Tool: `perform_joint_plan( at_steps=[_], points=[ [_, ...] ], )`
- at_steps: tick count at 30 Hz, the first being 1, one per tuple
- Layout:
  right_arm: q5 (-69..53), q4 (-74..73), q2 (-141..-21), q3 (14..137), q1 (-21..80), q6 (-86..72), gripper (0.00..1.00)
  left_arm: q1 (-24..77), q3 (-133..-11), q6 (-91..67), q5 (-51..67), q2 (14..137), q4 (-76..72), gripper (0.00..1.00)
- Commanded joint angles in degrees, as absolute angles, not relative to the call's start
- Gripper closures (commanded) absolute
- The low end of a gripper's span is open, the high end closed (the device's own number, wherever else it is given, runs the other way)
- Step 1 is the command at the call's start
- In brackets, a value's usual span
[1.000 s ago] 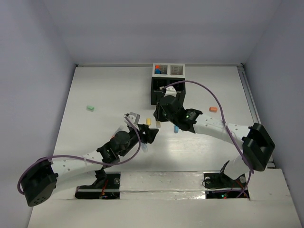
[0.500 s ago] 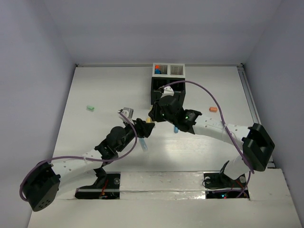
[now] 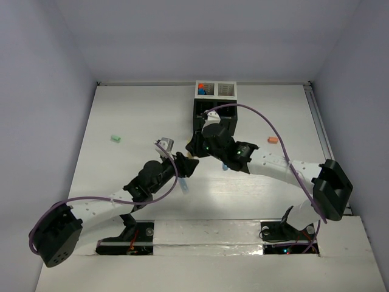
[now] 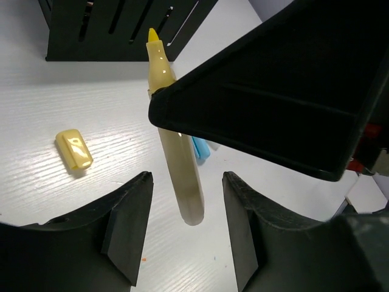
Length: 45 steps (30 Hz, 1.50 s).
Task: Sort the stationery into containers
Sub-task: Close the pen cap on the pen.
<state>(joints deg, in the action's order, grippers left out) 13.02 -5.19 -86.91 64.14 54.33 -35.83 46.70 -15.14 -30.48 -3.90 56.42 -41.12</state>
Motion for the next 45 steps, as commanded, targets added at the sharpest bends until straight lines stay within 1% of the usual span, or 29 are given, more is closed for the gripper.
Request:
perform_joint_plan(
  at_steps=[1,3,4,6,9,11,14,16,18,19,20,22,23,24,26,27,28,29,30,31,32,35,37,39,40,41,43,44,45],
  points=[
    [12.4,-1.1,-84.5,65.0,54.9,-35.7,1.00,45.9,-16.6,-30.8,-3.0,56.2,-44.4,0.54],
    [12.4,-1.0,-84.5,64.9,54.9,-35.7,1.00,45.9,-16.6,-30.8,-3.1,56.2,-44.5,0.58],
    [12.2,-0.9,-84.4,64.8,54.9,-35.7,1.00,45.9,-16.6,-30.7,-3.0,56.3,-44.4,0.62],
    [12.0,-0.6,-84.5,64.5,55.5,-35.8,1.00,45.9,-16.7,-30.6,-3.1,56.5,-44.3,0.66],
    [11.5,-0.6,-84.6,64.4,55.5,-35.8,1.00,45.9,-16.8,-30.4,-2.9,56.7,-43.9,0.78],
    [11.4,-0.6,-84.4,64.3,55.5,-35.8,1.00,45.9,-16.7,-30.1,-3.0,56.4,-43.7,0.98],
    [11.6,-0.7,-84.0,64.2,55.5,-35.5,1.00,45.4,-16.4,-30.1,-3.5,55.7,-43.2,1.00],
    [11.3,-0.7,-83.7,64.1,55.5,-34.9,0.97,45.4,-16.1,-29.8,-3.8,54.9,-42.9,1.00],
    [11.4,-1.0,-83.3,64.1,55.5,-34.0,0.86,45.4,-15.9,-29.7,-4.1,54.2,-42.3,1.00],
    [11.8,-1.2,-83.1,64.0,55.5,-33.7,0.78,44.7,-15.5,-29.7,-4.3,53.5,-42.0,1.00],
    [12.4,-2.0,-82.4,64.0,55.5,-33.1,0.65,44.7,-15.3,-29.7,-4.3,53.0,-41.8,1.00],
    [14.2,-2.8,-81.3,63.7,55.5,-31.6,0.51,44.1,-14.6,-29.7,-4.6,51.4,-41.0,1.00],
    [14.8,-3.7,-80.8,63.6,55.5,-31.2,0.37,43.6,-14.4,-29.6,-4.7,50.8,-40.7,1.00],
    [15.5,-4.2,-79.6,63.5,55.5,-30.2,0.32,43.6,-14.2,-29.3,-4.9,50.2,-39.6,1.00],
    [16.3,-5.1,-78.6,63.0,54.9,-29.5,0.27,42.0,-14.1,-28.8,-5.9,48.5,-38.3,1.00],
    [16.2,-4.8,-77.8,62.6,54.9,-28.8,0.27,41.5,-14.1,-28.5,-6.3,48.2,-36.9,1.00],
    [16.0,-4.3,-77.6,61.9,54.9,-28.6,0.30,40.4,-14.2,-28.4,-7.3,47.2,-36.0,1.00],
    [15.7,-3.8,-77.7,61.4,54.3,-28.4,0.44,39.8,-14.3,-28.1,-7.7,46.8,-35.3,1.00],
    [15.8,-3.4,-78.0,60.7,54.3,-28.4,0.51,39.3,-14.4,-27.9,-8.1,46.4,-33.9,1.00],
    [16.0,-3.1,-79.5,60.3,54.3,-28.4,0.61,38.8,-14.5,-27.3,-8.8,45.4,-33.2,1.00],
    [16.0,-3.3,-80.7,60.1,53.7,-28.6,0.80,38.0,-14.6,-27.0,-9.0,44.8,-32.6,1.00],
    [15.6,-4.8,-86.0,61.7,53.2,-29.2,0.98,37.4,-14.2,-25.8,-9.8,42.0,-30.5,1.00],
    [15.3,-5.4,-88.5,63.6,53.2,-29.2,1.00,36.8,-13.8,-25.4,-9.7,39.8,-29.5,1.00],
    [14.6,-6.5,-92.4,65.4,52.6,-29.3,0.94,36.8,-13.4,-25.0,-9.1,38.6,-29.8,1.00],
    [14.1,-7.4,-93.9,66.4,52.0,-29.4,0.89,36.8,-13.1,-25.0,-8.9,38.2,-30.1,1.00],
    [13.2,-9.5,-97.0,69.1,51.2,-29.6,0.68,36.8,-13.0,-25.4,-8.4,37.8,-30.2,1.00],
    [12.9,-11.1,-100.2,71.5,50.7,-29.7,0.45,36.8,-12.8,-25.8,-8.4,37.4,-30.0,1.00],
    [12.7,-12.7,-101.6,73.8,50.7,-29.6,0.35,36.8,-12.7,-25.8,-8.4,36.8,-30.0,1.00],
    [12.7,-13.5,-104.3,74.9,50.7,-29.5,0.33,36.8,-12.7,-25.8,-8.5,36.6,-29.8,1.00]
  ],
)
